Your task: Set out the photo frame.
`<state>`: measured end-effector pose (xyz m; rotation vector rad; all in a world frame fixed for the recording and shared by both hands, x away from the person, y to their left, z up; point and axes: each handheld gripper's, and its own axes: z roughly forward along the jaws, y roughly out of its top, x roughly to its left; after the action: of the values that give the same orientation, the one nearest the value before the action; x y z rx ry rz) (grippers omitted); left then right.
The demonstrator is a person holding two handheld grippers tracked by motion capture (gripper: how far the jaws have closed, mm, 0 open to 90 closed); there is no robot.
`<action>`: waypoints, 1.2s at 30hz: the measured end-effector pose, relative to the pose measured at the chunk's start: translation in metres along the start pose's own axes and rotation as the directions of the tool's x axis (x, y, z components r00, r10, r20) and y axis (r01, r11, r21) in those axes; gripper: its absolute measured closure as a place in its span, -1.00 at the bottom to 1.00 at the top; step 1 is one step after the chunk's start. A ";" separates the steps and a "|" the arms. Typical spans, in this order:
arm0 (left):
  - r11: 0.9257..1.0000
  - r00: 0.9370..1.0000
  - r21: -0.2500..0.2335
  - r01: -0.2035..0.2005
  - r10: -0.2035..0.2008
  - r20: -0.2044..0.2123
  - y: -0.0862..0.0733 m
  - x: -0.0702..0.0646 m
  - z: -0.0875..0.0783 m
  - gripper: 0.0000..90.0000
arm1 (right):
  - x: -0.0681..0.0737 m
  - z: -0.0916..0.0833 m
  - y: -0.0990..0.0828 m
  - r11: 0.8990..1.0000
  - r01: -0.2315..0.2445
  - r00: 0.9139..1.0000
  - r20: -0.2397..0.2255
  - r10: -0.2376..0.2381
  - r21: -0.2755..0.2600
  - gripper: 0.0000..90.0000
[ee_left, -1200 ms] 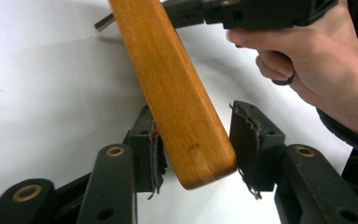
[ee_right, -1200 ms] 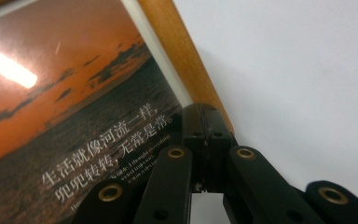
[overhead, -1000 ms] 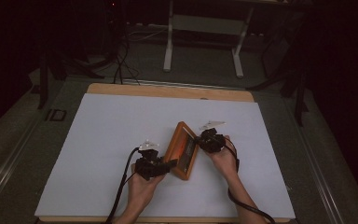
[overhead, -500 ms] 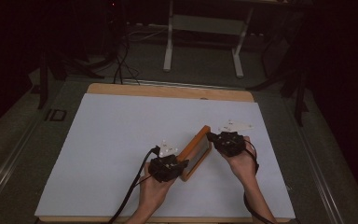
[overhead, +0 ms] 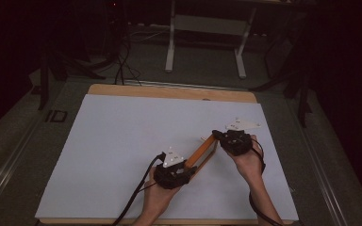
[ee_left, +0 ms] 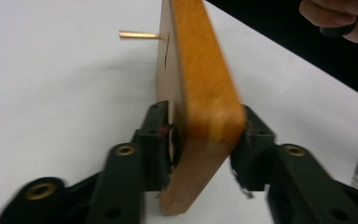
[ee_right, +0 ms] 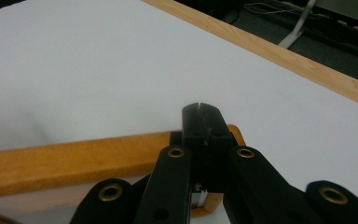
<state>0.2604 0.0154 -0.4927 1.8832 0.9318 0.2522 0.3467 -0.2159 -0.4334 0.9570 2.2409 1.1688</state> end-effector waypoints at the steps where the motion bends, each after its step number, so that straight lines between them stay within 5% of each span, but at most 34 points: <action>1: 1.000 1.000 0.000 0.000 0.000 0.000 0.000 0.000 0.000 0.27 | 0.000 0.000 0.000 1.000 0.000 1.000 0.000 0.000 0.000 1.00; 9: 0.999 1.000 0.031 -0.011 0.010 0.015 -0.019 0.003 0.014 0.30 | -0.002 -0.003 -0.004 1.000 -0.013 1.000 -0.003 0.013 -0.009 1.00; 15: 0.998 0.998 0.018 -0.060 0.060 -0.003 -0.021 0.002 0.016 0.40 | -0.002 -0.001 -0.002 1.000 -0.010 1.000 -0.002 0.010 -0.007 1.00; 17: 0.995 0.994 0.020 -0.100 0.101 -0.043 -0.020 0.002 0.014 0.47 | -0.001 0.001 -0.001 1.000 -0.011 1.000 -0.009 0.010 -0.006 1.00; 36: 0.995 0.995 0.019 -0.094 0.094 -0.041 -0.017 0.011 0.011 0.54 | 0.004 0.002 0.005 1.000 0.026 0.999 -0.036 -0.027 -0.008 0.95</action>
<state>0.2653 0.0190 -0.5149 1.9466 0.8767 0.3423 0.3470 -0.2095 -0.4302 0.9070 2.2690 1.1918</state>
